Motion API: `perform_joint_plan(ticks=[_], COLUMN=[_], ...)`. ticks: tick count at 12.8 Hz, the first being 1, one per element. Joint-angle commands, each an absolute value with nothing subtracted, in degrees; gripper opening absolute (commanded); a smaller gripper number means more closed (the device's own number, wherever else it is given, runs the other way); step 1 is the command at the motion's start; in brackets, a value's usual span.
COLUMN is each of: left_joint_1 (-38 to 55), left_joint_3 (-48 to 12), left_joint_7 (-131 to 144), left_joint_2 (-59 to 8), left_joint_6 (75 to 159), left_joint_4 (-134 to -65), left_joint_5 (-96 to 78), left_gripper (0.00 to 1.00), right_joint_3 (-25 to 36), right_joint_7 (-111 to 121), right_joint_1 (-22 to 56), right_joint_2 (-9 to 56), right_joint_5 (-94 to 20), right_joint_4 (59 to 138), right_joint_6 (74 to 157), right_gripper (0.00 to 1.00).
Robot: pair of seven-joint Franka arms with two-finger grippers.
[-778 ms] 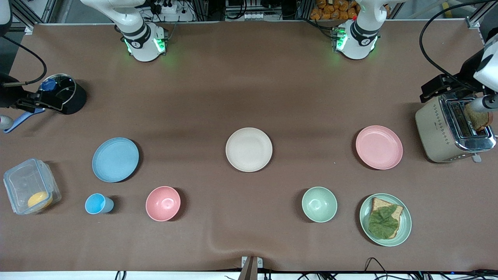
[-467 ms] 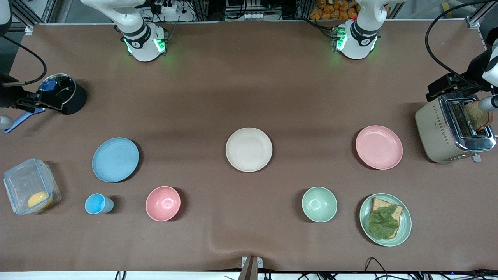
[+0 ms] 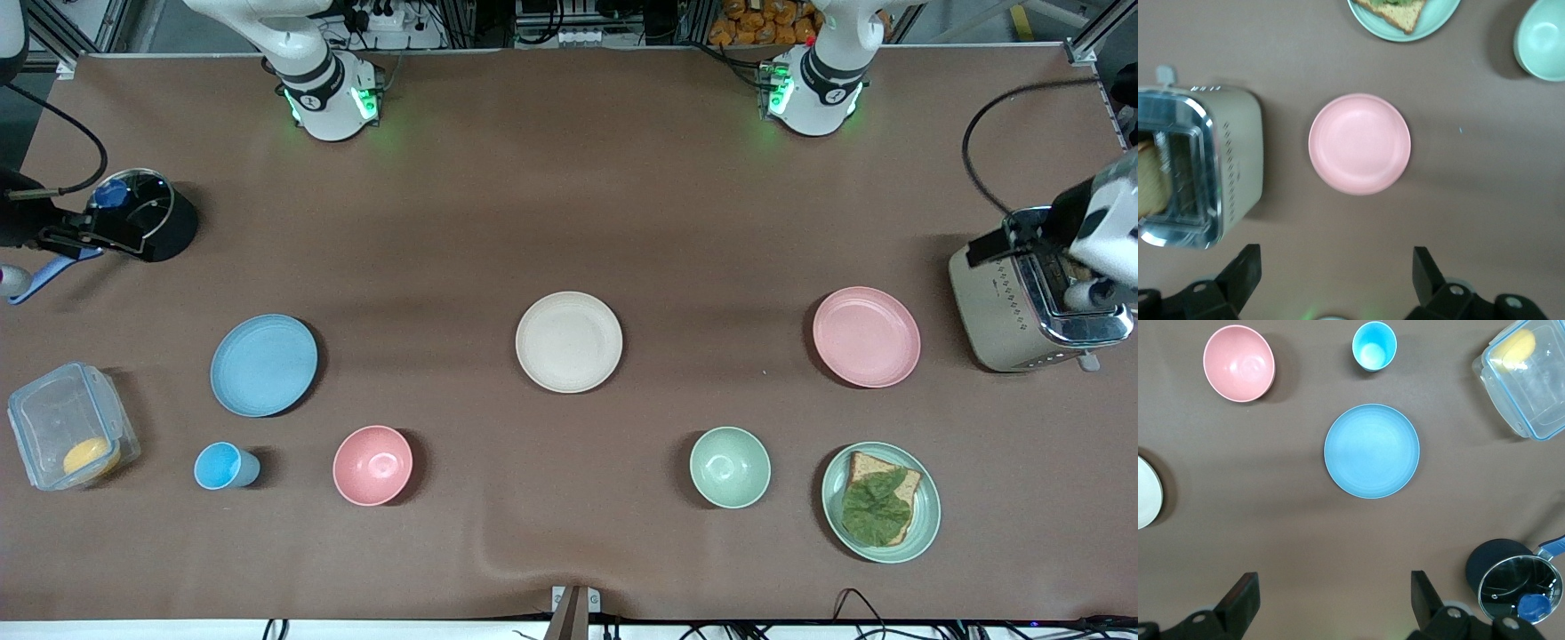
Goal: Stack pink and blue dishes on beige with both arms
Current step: 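Reach the left gripper to the pink plate while the right gripper reaches the blue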
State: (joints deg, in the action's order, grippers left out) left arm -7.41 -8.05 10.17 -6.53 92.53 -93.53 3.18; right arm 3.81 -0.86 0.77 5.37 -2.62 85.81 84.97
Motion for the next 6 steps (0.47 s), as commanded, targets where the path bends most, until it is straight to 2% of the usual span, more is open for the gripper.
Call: perform_joint_plan(ticks=[1, 5, 6], left_joint_1=[-9.5, -11.9, -13.1], left_joint_3=[-8.3, -8.5, -8.5], left_joint_7=[9.8, 11.5, 11.6], left_joint_2=[-4.3, -4.7, -5.1], left_joint_6=[104.5, 122.7, 127.4], left_joint_4=[-105.0, -119.8, -123.0], left_joint_5=[5.1, 5.0, 4.9], left_gripper=[1.0, 1.0, 1.0], right_joint_3=[3.6, 3.4, 3.4], right_joint_7=[-1.8, -1.9, -1.9], right_joint_1=[1.1, 2.4, 3.2], right_joint_2=[7.4, 12.4, 14.3], right_joint_5=[-2.5, -2.5, -2.2], right_joint_4=[84.5, 83.9, 83.6], right_joint_6=[84.6, 85.5, 88.6], right_gripper=[1.0, 1.0, 1.0])
